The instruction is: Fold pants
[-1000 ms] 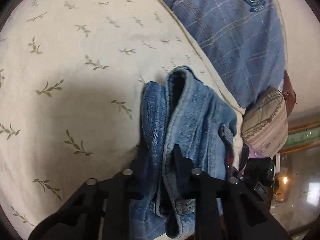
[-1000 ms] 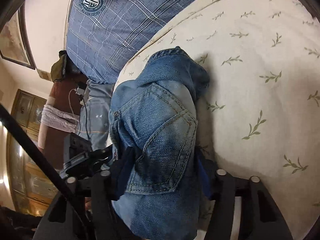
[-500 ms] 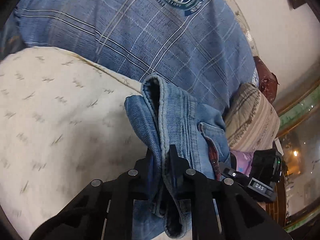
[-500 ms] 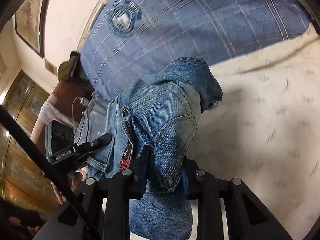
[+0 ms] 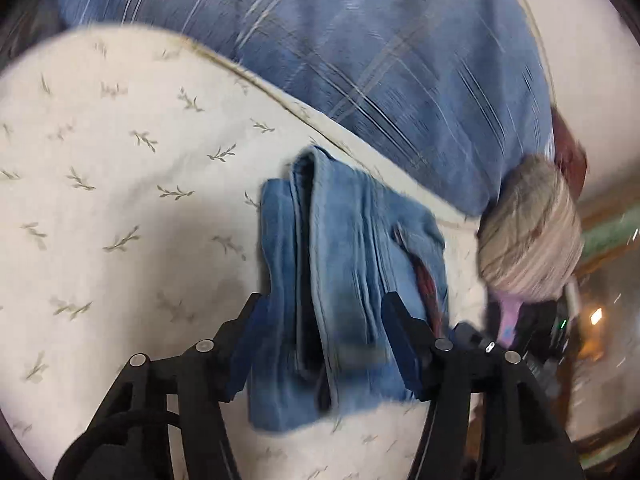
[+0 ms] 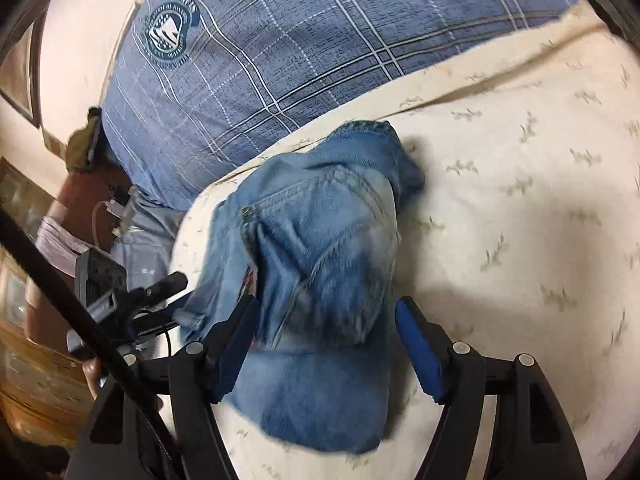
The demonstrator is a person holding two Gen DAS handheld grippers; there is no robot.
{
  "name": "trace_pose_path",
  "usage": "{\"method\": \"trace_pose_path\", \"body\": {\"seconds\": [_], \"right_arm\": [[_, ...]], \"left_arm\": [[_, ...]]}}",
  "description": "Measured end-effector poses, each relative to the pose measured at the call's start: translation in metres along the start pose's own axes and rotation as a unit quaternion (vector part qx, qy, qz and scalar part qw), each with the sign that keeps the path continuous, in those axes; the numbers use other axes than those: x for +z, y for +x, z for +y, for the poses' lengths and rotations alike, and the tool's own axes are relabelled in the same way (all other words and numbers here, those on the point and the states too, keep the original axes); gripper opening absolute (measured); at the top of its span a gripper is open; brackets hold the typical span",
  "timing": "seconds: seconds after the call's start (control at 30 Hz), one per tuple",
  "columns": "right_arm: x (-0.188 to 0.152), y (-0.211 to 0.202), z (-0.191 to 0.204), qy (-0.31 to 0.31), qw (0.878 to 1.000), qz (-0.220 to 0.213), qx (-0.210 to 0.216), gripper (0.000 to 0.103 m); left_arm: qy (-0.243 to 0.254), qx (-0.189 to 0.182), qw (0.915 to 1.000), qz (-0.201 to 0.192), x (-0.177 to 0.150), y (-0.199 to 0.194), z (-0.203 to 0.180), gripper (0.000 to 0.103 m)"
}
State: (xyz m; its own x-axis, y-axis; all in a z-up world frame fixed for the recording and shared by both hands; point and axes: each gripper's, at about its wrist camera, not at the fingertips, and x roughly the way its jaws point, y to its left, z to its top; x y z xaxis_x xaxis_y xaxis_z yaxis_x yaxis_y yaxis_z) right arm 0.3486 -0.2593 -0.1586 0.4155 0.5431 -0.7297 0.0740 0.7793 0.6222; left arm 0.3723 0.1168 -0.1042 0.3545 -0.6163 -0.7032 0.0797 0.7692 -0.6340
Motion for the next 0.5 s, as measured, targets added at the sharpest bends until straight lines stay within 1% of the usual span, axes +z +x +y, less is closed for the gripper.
{"method": "trace_pose_path", "body": {"seconds": [0.07, 0.13, 0.2, 0.23, 0.27, 0.3, 0.33, 0.4, 0.43, 0.5], "right_arm": [[-0.012, -0.007, -0.006, 0.022, 1.0, -0.001, 0.015, 0.075], [-0.025, -0.009, -0.013, 0.045, 0.999, 0.004, 0.029, 0.075], [-0.037, -0.003, -0.019, 0.059, 0.998, 0.013, 0.014, 0.074], [-0.039, -0.001, -0.022, 0.062, 0.998, 0.017, 0.011, 0.071], [-0.041, 0.003, -0.024, 0.064, 0.998, 0.021, 0.013, 0.064], [-0.041, 0.004, -0.025, 0.067, 0.997, 0.023, 0.021, 0.059], [-0.041, 0.005, -0.024, 0.066, 0.997, 0.025, 0.034, 0.051], [-0.04, 0.003, -0.018, 0.05, 0.998, 0.025, 0.025, 0.049], [-0.041, 0.003, -0.016, 0.046, 0.998, 0.024, 0.021, 0.046], [-0.041, 0.001, -0.014, 0.04, 0.999, 0.026, 0.02, 0.037]], "left_arm": [[0.006, 0.002, 1.0, 0.0, -0.015, -0.005, -0.003, 0.069], [-0.007, 0.0, 0.9999, 0.012, -0.022, 0.0, -0.001, 0.069], [-0.026, -0.007, 0.999, 0.035, -0.028, 0.011, 0.006, 0.065], [-0.03, -0.007, 0.9989, 0.036, -0.029, 0.011, 0.005, 0.063], [-0.033, -0.002, 0.9989, 0.033, -0.03, 0.013, 0.006, 0.059], [-0.037, 0.003, 0.9988, 0.031, -0.028, 0.015, 0.009, 0.057], [-0.043, 0.007, 0.9986, 0.031, -0.028, 0.018, 0.011, 0.056], [-0.049, 0.007, 0.9984, 0.029, -0.029, 0.02, 0.012, 0.043], [-0.043, 0.007, 0.9987, 0.028, -0.03, 0.02, 0.011, 0.038], [-0.03, 0.003, 0.9991, 0.03, -0.027, 0.015, 0.005, 0.024]]}}
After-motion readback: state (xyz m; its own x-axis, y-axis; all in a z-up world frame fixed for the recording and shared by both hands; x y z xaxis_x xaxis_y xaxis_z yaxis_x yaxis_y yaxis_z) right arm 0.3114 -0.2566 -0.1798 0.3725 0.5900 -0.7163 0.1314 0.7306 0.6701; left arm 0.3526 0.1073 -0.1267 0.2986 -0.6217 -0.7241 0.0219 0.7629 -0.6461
